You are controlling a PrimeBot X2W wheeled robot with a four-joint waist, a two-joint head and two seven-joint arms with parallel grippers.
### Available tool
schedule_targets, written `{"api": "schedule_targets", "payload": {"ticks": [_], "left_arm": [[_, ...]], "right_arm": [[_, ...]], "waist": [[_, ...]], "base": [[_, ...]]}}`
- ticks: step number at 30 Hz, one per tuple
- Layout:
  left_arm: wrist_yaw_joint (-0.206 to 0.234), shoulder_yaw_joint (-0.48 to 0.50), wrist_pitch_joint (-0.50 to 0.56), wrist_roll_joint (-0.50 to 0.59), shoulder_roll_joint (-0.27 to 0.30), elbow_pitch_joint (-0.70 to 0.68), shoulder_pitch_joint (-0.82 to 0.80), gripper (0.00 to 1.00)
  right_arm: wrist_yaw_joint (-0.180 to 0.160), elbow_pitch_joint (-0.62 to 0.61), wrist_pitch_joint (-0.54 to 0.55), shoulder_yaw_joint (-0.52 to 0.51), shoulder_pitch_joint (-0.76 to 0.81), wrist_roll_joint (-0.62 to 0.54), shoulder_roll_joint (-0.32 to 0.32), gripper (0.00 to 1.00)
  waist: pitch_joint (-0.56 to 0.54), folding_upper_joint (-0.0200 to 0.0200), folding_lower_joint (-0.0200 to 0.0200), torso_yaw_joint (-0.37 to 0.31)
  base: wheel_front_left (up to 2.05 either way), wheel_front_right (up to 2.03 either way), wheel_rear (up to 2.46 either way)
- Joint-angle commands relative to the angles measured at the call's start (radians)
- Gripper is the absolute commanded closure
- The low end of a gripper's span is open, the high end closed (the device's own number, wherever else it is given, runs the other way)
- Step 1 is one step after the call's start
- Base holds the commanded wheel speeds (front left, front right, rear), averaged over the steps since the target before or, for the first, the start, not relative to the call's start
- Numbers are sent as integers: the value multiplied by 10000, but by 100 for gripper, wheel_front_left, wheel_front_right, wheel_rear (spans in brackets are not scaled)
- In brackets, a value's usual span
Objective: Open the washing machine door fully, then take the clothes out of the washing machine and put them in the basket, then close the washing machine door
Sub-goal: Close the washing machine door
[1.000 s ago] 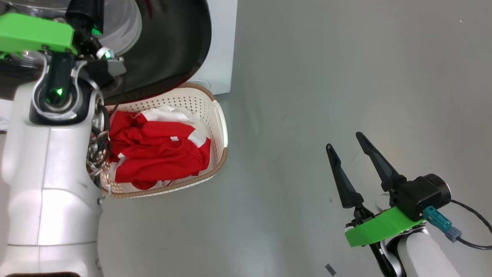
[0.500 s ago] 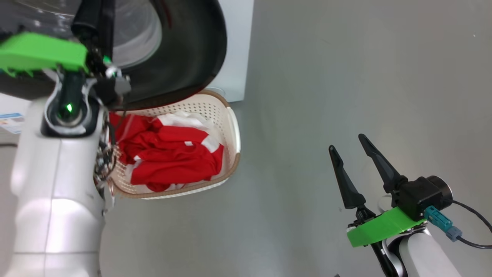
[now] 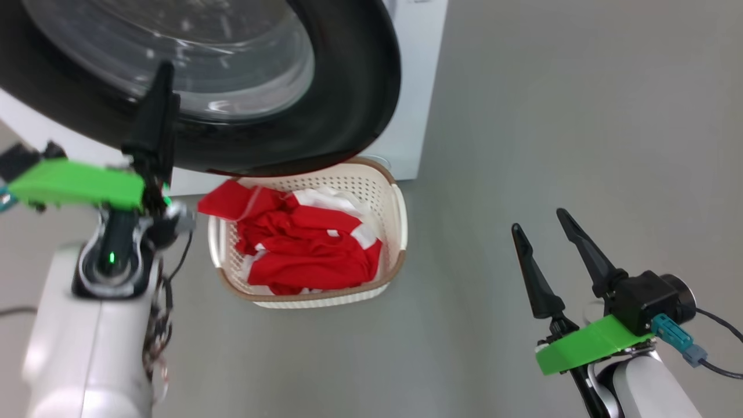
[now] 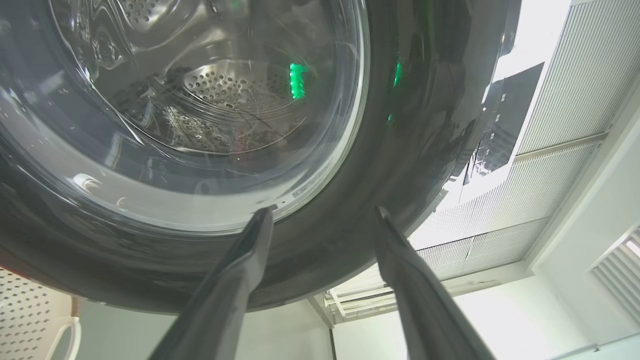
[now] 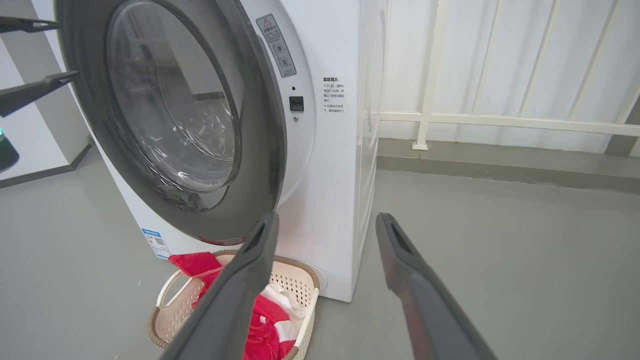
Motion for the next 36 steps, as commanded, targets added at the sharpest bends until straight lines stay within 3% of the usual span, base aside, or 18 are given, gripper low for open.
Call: {"api": "schedule_targets", "payload": {"ticks": [1,11,20,25,36], "left_arm": [[-104,215,-189,265,538,-543,358,0],[-146,-781,-1657,2754,1064,-2538,3011,0],[-74,-1389,-2572,3945,931,-3285,4606,0],[344,-1840,-3408,5551,1161,-3561,5352,0],[948,-943,-3911,8424,496,-4337,6663,0]], "right_arm": [[46,-220,-63,120,101,33,-29,0],[46,-191,-63,-112,398,50,-29,0],[46,-99,-63,-206,771,107,-29,0],[46,-168,-63,-344,1020,160,-29,0],[46,-265,-63,-506,1402,281,-29,0]], "waist": [[-309,0,0,326],[-917,0,0,638],[-1447,0,0,702],[-1650,0,0,682],[-1919,0,0,631]], "base": [[0,0,0],[0,0,0],[0,0,0],[0,0,0],[0,0,0]]}}
